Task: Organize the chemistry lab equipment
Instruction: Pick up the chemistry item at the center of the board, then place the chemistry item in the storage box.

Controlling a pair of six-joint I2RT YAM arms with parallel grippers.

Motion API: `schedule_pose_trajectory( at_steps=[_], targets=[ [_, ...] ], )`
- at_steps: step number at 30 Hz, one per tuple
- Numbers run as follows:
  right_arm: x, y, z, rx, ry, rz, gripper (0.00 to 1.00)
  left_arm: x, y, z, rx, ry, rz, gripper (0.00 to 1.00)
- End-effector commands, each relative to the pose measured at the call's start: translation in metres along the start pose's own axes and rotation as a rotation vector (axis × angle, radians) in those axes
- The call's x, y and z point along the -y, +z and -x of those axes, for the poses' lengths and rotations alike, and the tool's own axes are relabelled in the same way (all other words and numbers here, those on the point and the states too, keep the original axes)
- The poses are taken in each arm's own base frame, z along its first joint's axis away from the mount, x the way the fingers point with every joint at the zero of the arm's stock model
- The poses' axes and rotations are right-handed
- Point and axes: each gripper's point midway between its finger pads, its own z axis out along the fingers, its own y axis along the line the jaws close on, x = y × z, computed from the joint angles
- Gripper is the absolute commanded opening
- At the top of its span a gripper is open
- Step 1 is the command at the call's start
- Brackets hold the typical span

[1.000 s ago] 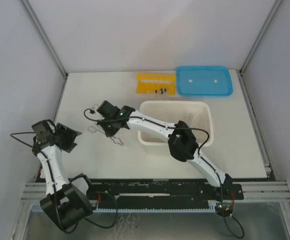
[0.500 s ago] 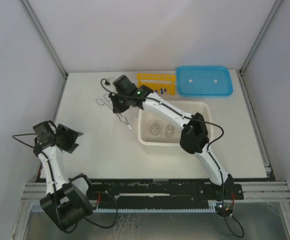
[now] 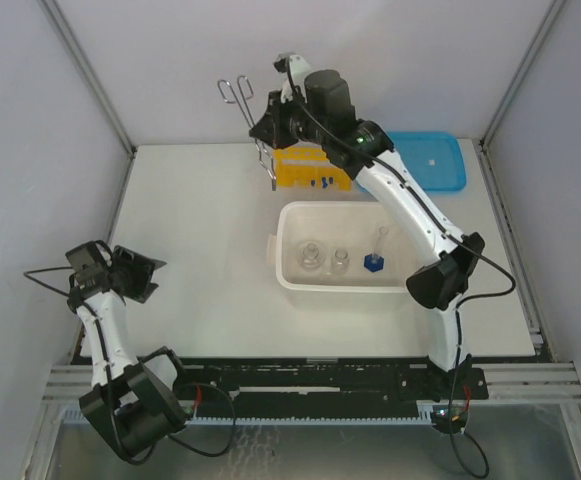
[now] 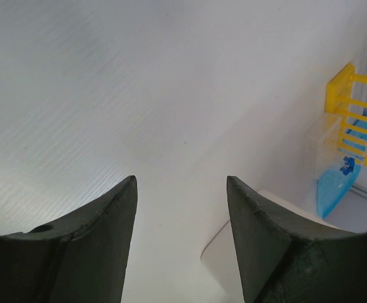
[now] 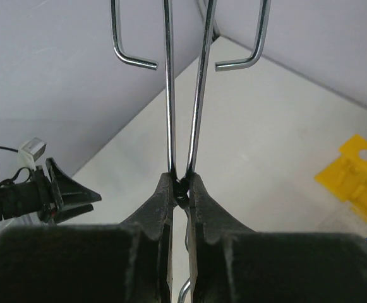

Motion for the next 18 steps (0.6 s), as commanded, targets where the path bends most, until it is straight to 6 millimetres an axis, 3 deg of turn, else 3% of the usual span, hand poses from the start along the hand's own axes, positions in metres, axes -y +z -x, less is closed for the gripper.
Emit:
schedule_pose_trajectory(
  at_steps=[1,7,11,18],
  targets=[
    [-0.032,-0.043,0.044,0.108,-0.122,0.029,0.00,0.010,0.000,0.007,0.021,-0.013,-0.049,0.63],
    [0.004,-0.093,0.012,-0.047,-0.287,-0.106,0.00,0.005,0.005,0.002,0.011,-0.019,-0.052,0.63],
    [0.027,-0.127,-0.032,-0.165,-0.391,-0.170,0.00,0.003,0.009,-0.003,-0.012,-0.017,-0.056,0.62],
    [0.024,-0.180,-0.117,-0.319,-0.587,-0.053,0.00,0.014,0.009,-0.007,-0.034,0.064,-0.060,0.59]
  ],
)
